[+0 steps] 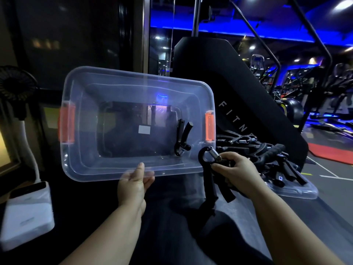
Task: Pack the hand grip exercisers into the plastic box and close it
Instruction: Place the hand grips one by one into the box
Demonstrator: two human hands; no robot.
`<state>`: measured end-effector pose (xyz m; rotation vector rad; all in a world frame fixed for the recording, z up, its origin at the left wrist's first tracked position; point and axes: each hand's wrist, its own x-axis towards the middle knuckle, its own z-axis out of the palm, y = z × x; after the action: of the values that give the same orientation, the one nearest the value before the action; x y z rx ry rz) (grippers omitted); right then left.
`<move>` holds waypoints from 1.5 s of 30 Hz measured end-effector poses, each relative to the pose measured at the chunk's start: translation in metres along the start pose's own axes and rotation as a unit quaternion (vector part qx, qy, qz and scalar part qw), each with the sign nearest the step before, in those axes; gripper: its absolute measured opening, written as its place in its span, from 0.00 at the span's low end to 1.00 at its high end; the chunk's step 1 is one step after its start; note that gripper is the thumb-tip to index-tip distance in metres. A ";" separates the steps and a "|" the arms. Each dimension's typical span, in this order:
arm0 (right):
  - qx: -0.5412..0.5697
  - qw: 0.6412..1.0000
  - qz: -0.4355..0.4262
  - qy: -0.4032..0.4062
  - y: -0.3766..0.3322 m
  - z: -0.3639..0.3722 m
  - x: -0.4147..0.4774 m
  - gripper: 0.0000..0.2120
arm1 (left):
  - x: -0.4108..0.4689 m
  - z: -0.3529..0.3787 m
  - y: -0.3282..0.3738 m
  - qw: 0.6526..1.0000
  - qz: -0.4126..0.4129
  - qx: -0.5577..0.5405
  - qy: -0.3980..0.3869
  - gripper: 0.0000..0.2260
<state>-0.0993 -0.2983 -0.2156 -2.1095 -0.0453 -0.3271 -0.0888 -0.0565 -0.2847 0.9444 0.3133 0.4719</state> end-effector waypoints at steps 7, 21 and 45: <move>-0.049 0.999 -0.012 -0.018 -0.007 0.000 -0.004 0.11 | -0.004 0.000 0.001 1.000 -0.002 0.009 -0.009 0.08; 0.065 0.992 -0.097 0.038 -0.053 0.025 0.021 0.27 | -0.002 -0.002 0.000 1.000 -0.011 0.016 -0.016 0.09; -0.187 0.980 -0.061 0.008 -0.046 0.107 0.123 0.35 | 0.003 -0.004 -0.004 1.000 -0.029 0.004 0.002 0.12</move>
<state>0.0349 -0.1957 -0.1999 -2.4831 -0.1121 -0.4537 -0.0875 -0.0543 -0.2902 0.9397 0.3464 0.4190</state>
